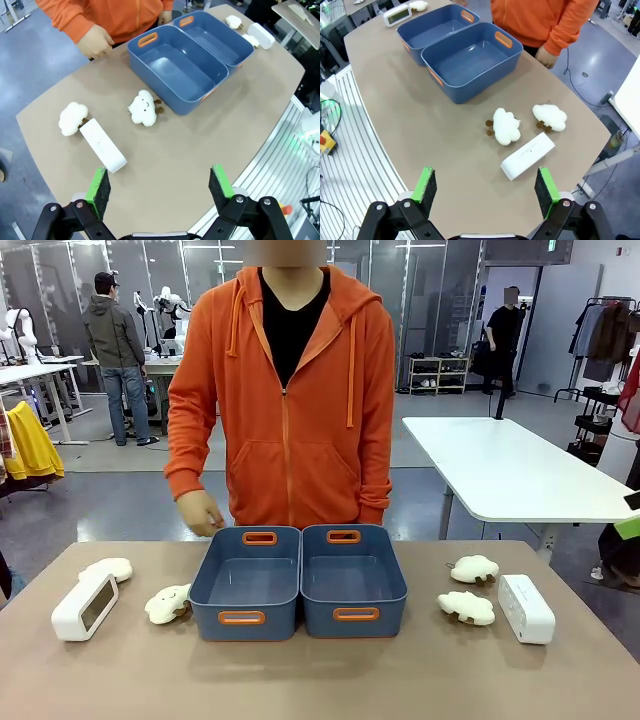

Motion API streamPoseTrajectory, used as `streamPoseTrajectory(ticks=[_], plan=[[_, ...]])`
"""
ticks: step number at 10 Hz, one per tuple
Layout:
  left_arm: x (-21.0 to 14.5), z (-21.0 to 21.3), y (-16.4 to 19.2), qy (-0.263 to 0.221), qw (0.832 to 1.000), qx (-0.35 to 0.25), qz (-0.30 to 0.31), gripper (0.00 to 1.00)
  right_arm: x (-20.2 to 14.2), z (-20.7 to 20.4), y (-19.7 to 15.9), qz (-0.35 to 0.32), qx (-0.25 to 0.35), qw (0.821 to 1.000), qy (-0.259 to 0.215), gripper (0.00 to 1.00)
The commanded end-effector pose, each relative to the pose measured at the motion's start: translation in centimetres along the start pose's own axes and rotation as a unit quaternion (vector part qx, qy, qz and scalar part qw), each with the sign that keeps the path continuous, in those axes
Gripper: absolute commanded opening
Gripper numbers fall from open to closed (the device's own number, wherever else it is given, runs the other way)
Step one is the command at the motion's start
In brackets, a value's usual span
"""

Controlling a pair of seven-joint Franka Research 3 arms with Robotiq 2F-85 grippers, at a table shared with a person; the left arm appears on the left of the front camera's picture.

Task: Sort the digital clocks into the basket.
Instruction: Pick up the Digital clock from the table and place it into the empty Plastic storage basket.

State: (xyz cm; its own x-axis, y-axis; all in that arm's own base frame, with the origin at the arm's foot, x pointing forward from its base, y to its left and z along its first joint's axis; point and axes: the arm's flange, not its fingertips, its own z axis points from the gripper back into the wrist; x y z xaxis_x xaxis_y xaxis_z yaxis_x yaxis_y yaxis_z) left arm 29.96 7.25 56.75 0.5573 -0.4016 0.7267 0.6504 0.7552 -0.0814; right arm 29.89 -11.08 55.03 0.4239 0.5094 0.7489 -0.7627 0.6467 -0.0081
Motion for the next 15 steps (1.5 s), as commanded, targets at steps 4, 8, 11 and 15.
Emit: streamPoseTrajectory(ticks=[4,8,11,15], plan=[[0.29,0.18,0.27,0.002,1.0,-0.004,-0.009,1.0,-0.21,0.23,-0.4,0.008,-0.003,1.0,-0.006,1.0],[0.29,0.18,0.27,0.002,1.0,-0.004,-0.009,1.0,-0.21,0.23,-0.4,0.008,-0.003,1.0,-0.006,1.0],[0.29,0.18,0.27,0.002,1.0,-0.004,-0.009,1.0,-0.21,0.23,-0.4,0.008,-0.003,1.0,-0.006,1.0],[0.29,0.18,0.27,0.002,1.0,-0.004,-0.009,1.0,-0.21,0.23,-0.4,0.008,-0.003,1.0,-0.006,1.0]])
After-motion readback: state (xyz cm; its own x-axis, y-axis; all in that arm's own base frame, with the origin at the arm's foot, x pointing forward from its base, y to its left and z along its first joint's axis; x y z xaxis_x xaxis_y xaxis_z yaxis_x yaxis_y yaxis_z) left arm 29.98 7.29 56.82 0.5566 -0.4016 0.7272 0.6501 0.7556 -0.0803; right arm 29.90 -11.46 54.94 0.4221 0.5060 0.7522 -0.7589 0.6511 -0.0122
